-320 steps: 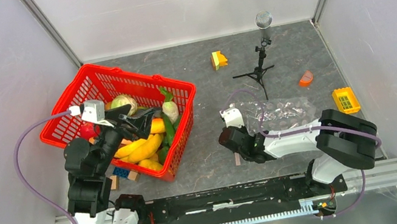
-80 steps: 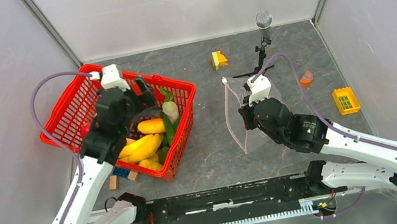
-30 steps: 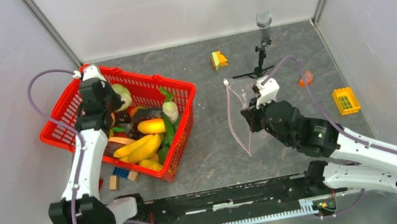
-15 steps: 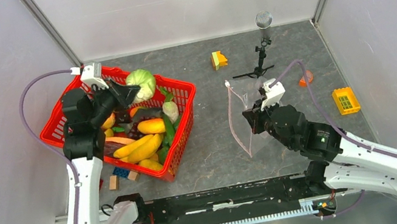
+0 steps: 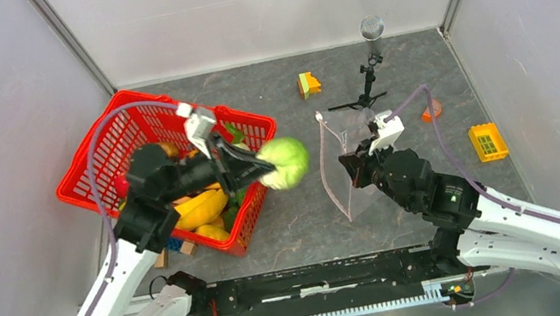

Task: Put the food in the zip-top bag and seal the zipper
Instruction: Place the fake vegetable in the zipper food storage bag.

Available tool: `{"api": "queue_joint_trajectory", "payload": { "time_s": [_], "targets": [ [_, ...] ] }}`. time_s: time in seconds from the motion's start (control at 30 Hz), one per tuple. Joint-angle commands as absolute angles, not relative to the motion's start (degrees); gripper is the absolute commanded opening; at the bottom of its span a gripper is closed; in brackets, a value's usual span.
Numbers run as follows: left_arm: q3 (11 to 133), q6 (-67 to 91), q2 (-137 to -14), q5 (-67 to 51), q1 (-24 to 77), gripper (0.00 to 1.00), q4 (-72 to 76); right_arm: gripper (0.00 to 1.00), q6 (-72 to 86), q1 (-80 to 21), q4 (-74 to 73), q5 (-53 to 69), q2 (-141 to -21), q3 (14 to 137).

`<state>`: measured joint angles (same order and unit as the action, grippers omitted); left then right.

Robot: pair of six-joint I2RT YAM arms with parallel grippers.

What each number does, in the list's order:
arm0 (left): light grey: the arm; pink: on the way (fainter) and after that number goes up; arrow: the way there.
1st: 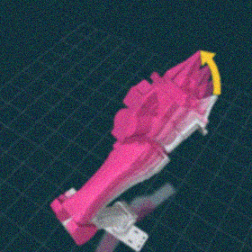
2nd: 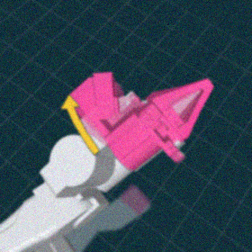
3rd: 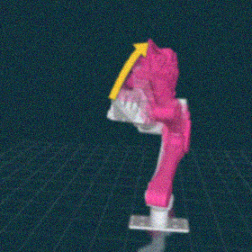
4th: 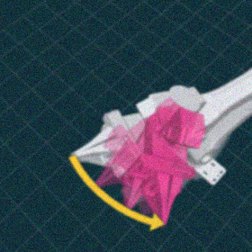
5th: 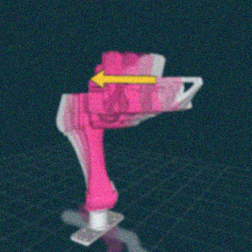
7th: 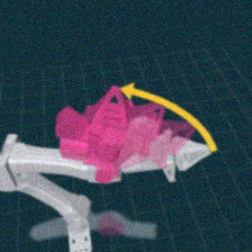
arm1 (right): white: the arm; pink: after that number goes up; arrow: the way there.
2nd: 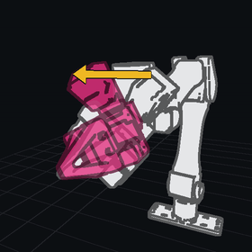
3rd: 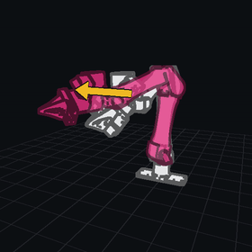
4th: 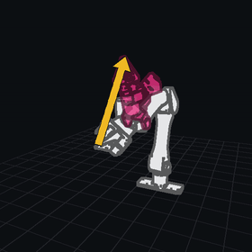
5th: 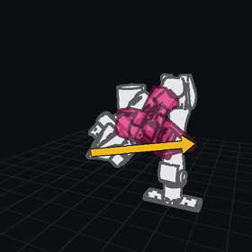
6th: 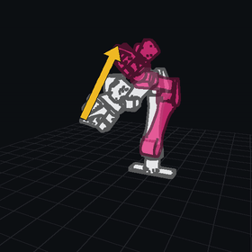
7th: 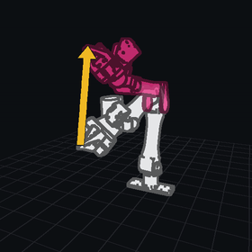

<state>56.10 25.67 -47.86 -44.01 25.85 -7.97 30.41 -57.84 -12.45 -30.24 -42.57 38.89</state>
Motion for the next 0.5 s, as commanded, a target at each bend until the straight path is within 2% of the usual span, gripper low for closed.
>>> {"api": "queue_joint_trajectory", "payload": {
  "time_s": [0.0, 0.2, 0.47],
  "targets": [
    [53.14, 28.90, -50.44, -38.52, 37.47, 0.03, -1.34, 0.02, 32.25, -57.74, -8.63, -30.97, -42.52, 38.47],
    [53.07, 24.96, -56.34, -30.66, 47.36, 0.02, -1.25, 0.02, 32.43, -57.77, -8.71, -29.73, -42.13, 38.93],
    [55.22, 20.80, -62.16, -18.51, 51.56, 0.02, -4.62, 0.01, 32.50, -57.74, -8.97, -27.87, -40.38, 39.11]
  ]
}}
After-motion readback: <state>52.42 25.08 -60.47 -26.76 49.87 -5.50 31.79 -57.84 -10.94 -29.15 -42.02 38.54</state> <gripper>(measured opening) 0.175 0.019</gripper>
